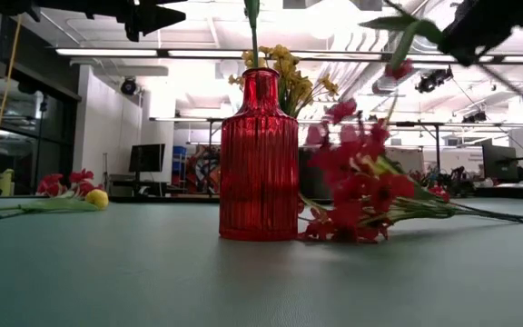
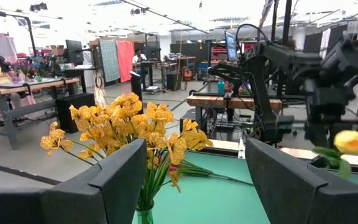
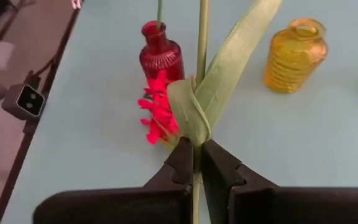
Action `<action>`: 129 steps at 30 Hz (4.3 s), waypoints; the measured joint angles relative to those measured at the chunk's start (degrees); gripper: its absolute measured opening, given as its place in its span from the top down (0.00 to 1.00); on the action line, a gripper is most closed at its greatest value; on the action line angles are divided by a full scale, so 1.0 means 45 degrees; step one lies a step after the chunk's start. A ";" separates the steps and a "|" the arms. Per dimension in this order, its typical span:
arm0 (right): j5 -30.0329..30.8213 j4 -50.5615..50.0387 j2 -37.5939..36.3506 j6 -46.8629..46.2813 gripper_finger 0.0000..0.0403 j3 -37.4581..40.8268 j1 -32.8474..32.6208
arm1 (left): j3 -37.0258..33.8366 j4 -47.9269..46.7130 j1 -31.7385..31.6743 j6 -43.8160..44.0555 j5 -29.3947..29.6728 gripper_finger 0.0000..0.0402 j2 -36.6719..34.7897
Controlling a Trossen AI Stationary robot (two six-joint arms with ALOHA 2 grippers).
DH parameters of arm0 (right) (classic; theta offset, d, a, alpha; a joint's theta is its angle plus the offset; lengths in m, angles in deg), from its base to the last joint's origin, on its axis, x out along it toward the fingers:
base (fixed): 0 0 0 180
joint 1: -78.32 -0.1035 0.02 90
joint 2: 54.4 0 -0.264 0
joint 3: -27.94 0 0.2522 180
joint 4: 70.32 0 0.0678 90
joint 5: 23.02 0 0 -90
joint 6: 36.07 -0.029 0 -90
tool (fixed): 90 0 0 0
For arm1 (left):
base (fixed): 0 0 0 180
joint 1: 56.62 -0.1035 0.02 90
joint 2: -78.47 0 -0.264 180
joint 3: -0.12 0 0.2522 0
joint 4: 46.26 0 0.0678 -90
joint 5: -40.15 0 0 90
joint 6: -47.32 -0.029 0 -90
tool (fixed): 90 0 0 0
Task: Sort flowers into vase by color
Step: Put the bottom yellow flower into the red vase, then put the yellow flower into the red vase
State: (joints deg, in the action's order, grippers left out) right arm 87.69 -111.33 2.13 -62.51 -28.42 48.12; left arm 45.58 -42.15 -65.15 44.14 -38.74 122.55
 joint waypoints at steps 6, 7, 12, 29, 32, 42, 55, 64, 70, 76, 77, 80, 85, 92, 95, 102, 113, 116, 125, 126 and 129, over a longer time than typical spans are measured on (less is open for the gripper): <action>0.0153 -0.3066 0.0000 -0.0196 1.00 -0.2743 0.0000 | 0.0000 0.0000 0.0000 0.0000 0.0000 0.35 -0.0003; 0.0135 -0.3057 0.0000 0.0148 1.00 -0.3185 0.0000 | 0.0000 0.0000 0.0000 0.0002 0.0000 0.35 0.0000; 0.0707 -0.2691 -0.0005 0.2712 1.00 -0.5146 -0.0005 | 0.0000 0.0000 0.0000 0.0009 0.0000 0.35 0.0000; -0.1316 1.1956 0.3013 1.0599 1.00 -0.0704 0.0938 | -0.0004 0.0005 0.0000 0.0030 0.0000 0.35 0.0000; -0.2258 1.5544 0.4275 1.1490 1.00 -0.0049 0.1294 | 0.0000 0.0002 0.0000 0.0022 0.0000 0.35 0.0000; -0.3582 1.7585 0.6131 1.0424 1.00 -0.0240 0.2167 | 0.0000 -0.0005 0.0000 0.0000 0.0000 0.35 0.0000; -0.4089 1.8428 0.6309 0.7877 1.00 -0.0455 0.2215 | -0.0004 -0.0010 0.0000 0.0000 0.0000 0.35 0.0000; -0.4036 1.9924 0.7472 0.7264 1.00 -0.0450 0.2379 | -0.0004 -0.0005 0.0000 0.0000 0.0000 0.35 0.0000; -0.3977 1.9791 0.7485 0.6585 1.00 -0.0450 0.2635 | -0.0002 -0.0005 0.0000 0.0000 0.0000 0.35 0.0000; -0.3976 1.8308 0.7480 0.5158 1.00 -0.0450 0.3006 | -0.0005 -0.0010 0.0005 0.0000 0.0000 0.35 0.0000; -0.3972 1.8121 0.7480 0.5025 1.00 -0.0450 0.3065 | -0.0005 -0.0010 0.0002 0.0000 0.0000 0.35 0.0000; -0.3963 1.7997 0.7480 0.4871 1.00 -0.0450 0.3167 | 0.0000 -0.0010 0.0004 0.0022 0.0000 0.35 0.0000; -0.3623 1.8011 0.7480 0.4860 0.91 -0.0450 0.3211 | -0.0004 -0.0010 0.0000 0.0024 0.0000 0.35 0.0000; -0.3604 1.7897 0.7480 0.4639 0.60 -0.0450 0.3186 | -0.0004 -0.0034 0.0000 0.0012 0.0000 0.35 0.0097; -0.3604 1.7784 0.7480 0.4677 0.47 -0.0450 0.3181 | -0.0005 -0.0024 0.0000 0.0005 0.0000 0.35 0.0240; -0.3459 1.6766 0.6983 0.5222 0.29 -0.0450 0.3181 | -0.0001 -0.0015 0.0001 0.0005 0.0000 0.35 0.0636; -0.1350 1.0497 0.3983 0.5273 0.29 -0.0450 0.3180 | -0.0005 0.0000 0.0000 0.0005 -0.0005 0.35 0.1428; -0.0545 0.8828 0.3158 0.5151 0.29 -0.0450 0.3177 | -0.0005 -0.0028 0.0000 0.0029 -0.0005 0.35 0.1679; 0.1307 0.5089 0.1962 0.4010 0.29 -0.0450 0.3180 | 0.0274 -0.2364 0.0078 0.0805 -0.1438 0.35 0.2334; 0.1619 0.4775 0.1962 0.3843 0.29 -0.0450 0.3180 | 0.0515 -0.3028 0.0078 0.1320 -0.1276 0.35 0.2374; 0.2709 0.4173 0.1962 0.3418 0.29 -0.0304 0.3181 | 0.1498 -0.5581 0.0078 0.3418 0.0179 0.35 0.2478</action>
State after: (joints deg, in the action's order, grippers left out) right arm 99.88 -92.55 10.96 -47.13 -29.79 62.44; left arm 52.32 -67.27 -64.80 59.52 -37.93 133.70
